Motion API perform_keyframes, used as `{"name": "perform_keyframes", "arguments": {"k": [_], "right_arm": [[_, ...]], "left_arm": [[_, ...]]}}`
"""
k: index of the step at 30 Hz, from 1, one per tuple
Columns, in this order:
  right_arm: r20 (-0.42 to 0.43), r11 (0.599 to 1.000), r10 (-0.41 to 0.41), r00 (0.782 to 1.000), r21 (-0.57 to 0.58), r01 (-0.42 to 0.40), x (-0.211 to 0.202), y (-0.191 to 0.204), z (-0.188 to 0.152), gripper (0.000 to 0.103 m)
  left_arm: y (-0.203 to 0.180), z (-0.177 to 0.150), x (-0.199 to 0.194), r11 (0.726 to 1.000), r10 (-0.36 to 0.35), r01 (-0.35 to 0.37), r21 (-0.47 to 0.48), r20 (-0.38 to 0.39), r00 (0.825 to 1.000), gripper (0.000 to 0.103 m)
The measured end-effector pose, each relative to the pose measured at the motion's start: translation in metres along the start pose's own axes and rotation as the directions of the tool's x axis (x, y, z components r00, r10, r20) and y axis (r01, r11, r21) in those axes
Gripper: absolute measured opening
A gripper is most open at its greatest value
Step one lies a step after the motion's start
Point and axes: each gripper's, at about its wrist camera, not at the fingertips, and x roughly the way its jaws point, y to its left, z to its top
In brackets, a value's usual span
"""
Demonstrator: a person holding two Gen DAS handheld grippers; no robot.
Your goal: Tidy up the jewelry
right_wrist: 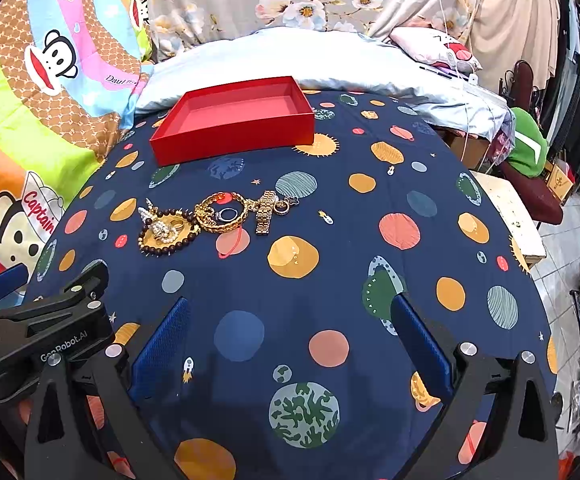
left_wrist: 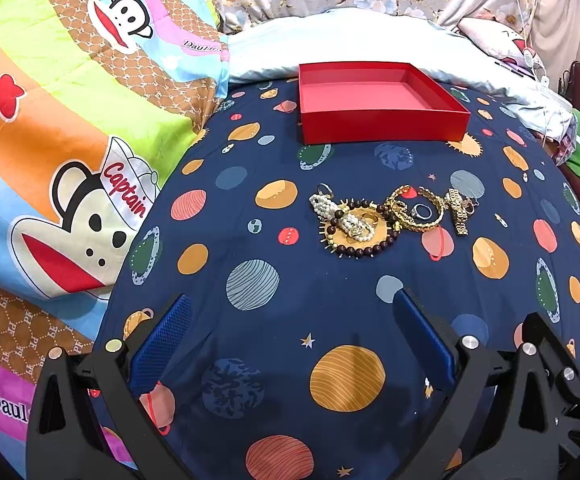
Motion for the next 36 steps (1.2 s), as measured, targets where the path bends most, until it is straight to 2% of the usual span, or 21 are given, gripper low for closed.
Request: {"name": "perform_keyframes", "arguments": {"k": [36], "right_arm": [[-0.01, 1.0, 0.002, 1.0, 0.007, -0.002, 0.0084, 0.0016, -0.0047, 0.098]], "left_arm": [[0.006, -0.0064, 0.0102, 1.0, 0.005, -0.005, 0.0, -0.011, 1.0, 0.098]]}}
